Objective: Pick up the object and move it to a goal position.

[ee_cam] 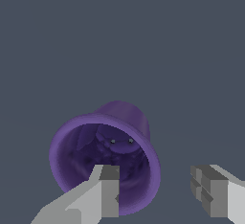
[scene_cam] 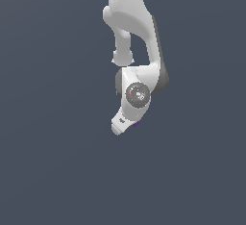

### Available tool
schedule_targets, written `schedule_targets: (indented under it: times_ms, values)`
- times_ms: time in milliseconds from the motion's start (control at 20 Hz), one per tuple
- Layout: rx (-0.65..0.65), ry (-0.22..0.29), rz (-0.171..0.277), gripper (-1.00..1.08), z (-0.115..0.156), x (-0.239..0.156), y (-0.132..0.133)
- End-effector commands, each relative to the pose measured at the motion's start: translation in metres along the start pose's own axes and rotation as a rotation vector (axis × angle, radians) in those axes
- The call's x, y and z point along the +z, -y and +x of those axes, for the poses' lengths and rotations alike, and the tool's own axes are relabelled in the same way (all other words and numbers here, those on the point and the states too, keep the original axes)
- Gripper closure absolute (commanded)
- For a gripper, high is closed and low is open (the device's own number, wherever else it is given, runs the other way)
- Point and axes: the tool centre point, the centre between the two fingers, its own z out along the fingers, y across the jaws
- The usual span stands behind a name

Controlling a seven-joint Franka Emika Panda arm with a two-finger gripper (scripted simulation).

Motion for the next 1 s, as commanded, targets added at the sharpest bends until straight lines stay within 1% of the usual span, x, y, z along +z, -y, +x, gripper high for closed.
schedule_targets:
  times_ms: [0, 150, 200, 750, 950]
  values:
    - [-0.001, 0.0, 0.0, -0.2, -0.0004, 0.0081, 0.0002]
    - [-0.002, 0.0, 0.001, -0.2, -0.0004, 0.0113, 0.0004]
    - [-0.002, 0.0, 0.001, 1.08, -0.0004, 0.0113, 0.0004]
    - [-0.002, 0.0, 0.0, 1.08, -0.0001, 0.0106, 0.0007]
    - [-0.002, 0.0, 0.0, 1.08, 0.002, 0.0027, 0.0071]
